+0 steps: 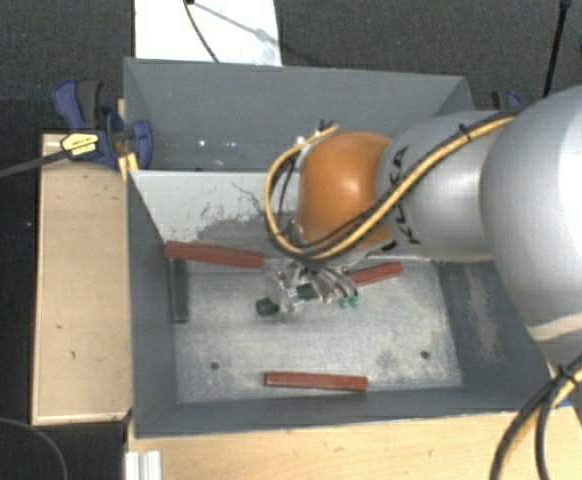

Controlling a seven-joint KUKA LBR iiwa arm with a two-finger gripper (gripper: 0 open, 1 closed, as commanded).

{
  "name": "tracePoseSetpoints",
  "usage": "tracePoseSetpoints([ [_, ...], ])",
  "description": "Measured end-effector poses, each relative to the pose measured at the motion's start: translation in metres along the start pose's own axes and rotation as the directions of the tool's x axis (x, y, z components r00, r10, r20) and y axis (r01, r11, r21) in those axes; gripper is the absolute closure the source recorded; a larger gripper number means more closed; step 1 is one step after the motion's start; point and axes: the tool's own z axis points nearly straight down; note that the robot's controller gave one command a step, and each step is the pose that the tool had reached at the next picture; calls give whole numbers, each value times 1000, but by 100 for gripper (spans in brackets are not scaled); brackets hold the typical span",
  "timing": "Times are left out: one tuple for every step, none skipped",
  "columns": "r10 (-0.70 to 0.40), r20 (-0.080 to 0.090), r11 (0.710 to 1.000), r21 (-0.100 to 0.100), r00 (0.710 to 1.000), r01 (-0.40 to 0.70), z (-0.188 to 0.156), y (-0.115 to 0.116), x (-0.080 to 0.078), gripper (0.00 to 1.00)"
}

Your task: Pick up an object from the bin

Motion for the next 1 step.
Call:
tracePoseSetpoints([
  [30, 8, 1000, 1, 1000, -30, -135, -19, 10, 100],
])
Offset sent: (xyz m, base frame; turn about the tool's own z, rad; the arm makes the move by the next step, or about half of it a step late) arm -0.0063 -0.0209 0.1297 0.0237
